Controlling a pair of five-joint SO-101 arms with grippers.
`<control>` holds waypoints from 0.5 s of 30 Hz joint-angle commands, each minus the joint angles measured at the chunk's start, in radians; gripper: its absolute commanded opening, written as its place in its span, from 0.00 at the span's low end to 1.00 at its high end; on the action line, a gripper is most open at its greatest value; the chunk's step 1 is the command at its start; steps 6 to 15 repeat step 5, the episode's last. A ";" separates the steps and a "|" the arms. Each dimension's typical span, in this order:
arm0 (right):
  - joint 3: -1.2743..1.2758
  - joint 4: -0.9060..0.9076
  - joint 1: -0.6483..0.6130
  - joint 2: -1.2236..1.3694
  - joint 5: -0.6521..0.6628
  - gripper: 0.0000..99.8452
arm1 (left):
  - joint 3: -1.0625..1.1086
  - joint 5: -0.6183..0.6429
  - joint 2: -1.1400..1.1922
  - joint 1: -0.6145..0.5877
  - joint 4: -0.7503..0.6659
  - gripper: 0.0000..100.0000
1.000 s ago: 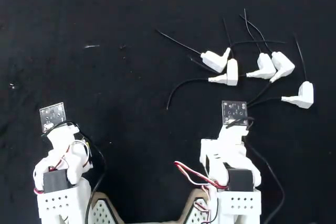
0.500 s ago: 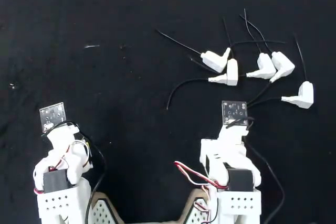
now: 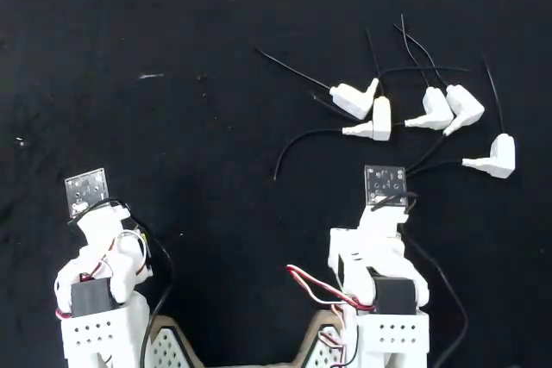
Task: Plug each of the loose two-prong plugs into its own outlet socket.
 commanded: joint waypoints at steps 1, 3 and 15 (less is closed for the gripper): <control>0.001 0.008 -0.009 -0.094 0.008 0.01 | 0.022 -0.006 -0.003 -0.008 -0.009 0.06; 0.001 0.008 -0.009 -0.094 0.008 0.01 | 0.022 -0.006 -0.003 -0.008 -0.009 0.06; 0.001 0.008 -0.009 -0.094 0.008 0.01 | 0.022 -0.006 -0.003 -0.008 -0.009 0.06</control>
